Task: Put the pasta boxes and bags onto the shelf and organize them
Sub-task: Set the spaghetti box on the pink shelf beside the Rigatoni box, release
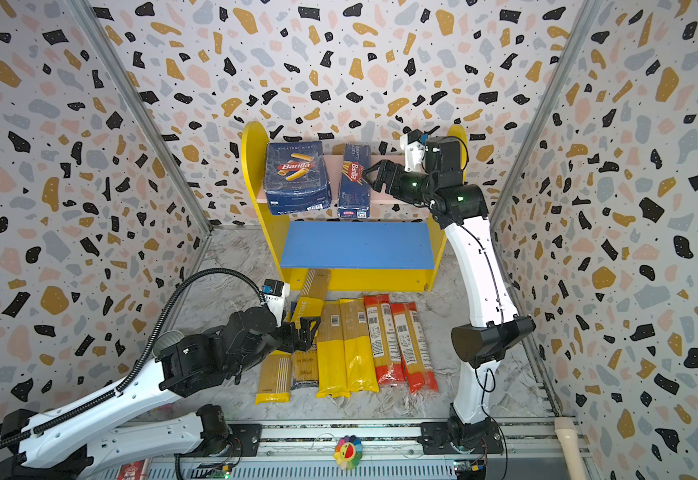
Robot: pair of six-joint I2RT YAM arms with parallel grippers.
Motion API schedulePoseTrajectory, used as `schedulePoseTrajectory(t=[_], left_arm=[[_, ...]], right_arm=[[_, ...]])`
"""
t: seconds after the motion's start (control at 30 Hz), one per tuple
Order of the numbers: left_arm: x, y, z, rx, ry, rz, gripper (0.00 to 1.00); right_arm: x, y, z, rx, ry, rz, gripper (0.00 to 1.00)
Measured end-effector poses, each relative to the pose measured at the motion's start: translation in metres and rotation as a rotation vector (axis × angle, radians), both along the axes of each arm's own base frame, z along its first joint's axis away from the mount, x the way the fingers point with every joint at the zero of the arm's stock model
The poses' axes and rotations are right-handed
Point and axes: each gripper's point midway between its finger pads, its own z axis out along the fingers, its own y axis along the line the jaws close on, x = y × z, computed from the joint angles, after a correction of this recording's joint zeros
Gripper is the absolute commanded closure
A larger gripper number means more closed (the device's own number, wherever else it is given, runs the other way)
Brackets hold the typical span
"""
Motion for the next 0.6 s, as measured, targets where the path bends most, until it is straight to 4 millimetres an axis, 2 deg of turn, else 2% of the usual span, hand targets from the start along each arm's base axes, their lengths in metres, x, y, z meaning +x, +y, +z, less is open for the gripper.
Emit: schedulePoseTrajectory(t=[0.2,0.33,0.6], left_arm=[[0.001,-0.002,-0.006,0.015,0.014,-0.004,0.01],[0.002,-0.001,-0.005,0.014,0.014,-0.001,0.01],[-0.001,0.008,-0.005,0.008,0.010,0.008,0.01]], right_arm=[[-0.004,0.017,-0.005,-0.019,-0.006,0.035,0.25],[-0.001,0.033,-0.015,-0.020,0.007,0.068,0.25],[0.004,0.052,-0.011,0.001,-0.026,0.097,0.24]])
